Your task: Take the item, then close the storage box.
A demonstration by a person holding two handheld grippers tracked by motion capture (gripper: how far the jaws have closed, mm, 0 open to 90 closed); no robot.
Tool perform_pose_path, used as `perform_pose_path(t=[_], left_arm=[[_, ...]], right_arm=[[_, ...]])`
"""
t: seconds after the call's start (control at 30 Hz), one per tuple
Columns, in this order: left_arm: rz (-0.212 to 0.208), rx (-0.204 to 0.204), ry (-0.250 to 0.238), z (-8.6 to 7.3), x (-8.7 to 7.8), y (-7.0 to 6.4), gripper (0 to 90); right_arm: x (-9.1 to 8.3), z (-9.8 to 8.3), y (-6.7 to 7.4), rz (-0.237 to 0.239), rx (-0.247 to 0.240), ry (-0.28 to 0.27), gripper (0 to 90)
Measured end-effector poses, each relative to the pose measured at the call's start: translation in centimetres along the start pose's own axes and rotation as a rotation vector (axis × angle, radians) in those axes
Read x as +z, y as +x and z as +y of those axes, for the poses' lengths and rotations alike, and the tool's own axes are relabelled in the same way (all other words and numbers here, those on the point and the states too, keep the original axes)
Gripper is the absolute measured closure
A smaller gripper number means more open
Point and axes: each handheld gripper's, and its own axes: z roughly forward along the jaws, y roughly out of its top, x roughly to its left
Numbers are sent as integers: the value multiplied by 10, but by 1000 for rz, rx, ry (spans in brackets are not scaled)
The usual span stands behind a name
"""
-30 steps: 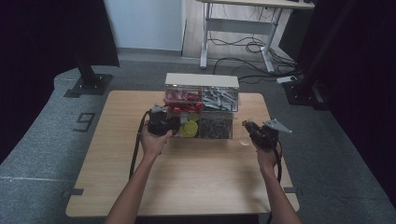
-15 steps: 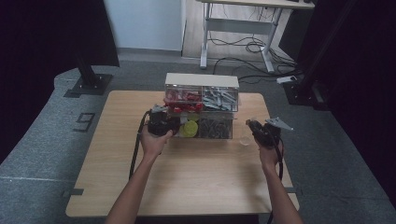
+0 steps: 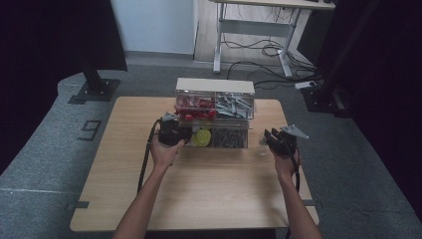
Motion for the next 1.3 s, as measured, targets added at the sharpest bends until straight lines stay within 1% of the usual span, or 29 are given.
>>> perform_pose_path(t=[0.13, 0.47, 0.6, 0.73, 0.87, 0.9, 1.0, 1.03, 1.07, 1.17, 1.2, 1.3], left_arm=[[2, -1, -1, 0, -1, 1, 890], [4, 1, 0, -1, -1, 1, 890], [5, 0, 0, -1, -1, 1, 890], [9, 3, 2, -1, -1, 0, 895], [9, 1, 2, -2, -1, 0, 897], [9, 0, 2, -2, -1, 0, 900], [10, -2, 2, -2, -1, 0, 900], [9, -2, 3, -3, -1, 0, 900], [8, -2, 4, -3, 0, 0, 900], [10, -1, 4, -4, 0, 0, 900], [12, 0, 4, -4, 0, 0, 900], [13, 2, 3, -4, -1, 0, 900]], right_arm=[[-2, 0, -3, 1, 24, -5, 632], [-9, 2, -3, 18, 30, -25, 628], [-13, 1, -3, 33, 35, -32, 623], [-19, -7, -4, 55, 49, -37, 621], [-24, -13, -4, 71, 52, -38, 618], [-28, -16, -4, 80, 48, -41, 617], [-31, -19, -3, 89, 38, -36, 611], [-34, -23, -2, 103, 34, -37, 611], [-34, -23, -2, 103, 34, -37, 611], [-38, -29, 1, 126, 30, -35, 609], [-41, -33, 2, 141, 31, -35, 608], [-42, -36, 4, 153, 33, -33, 607]])
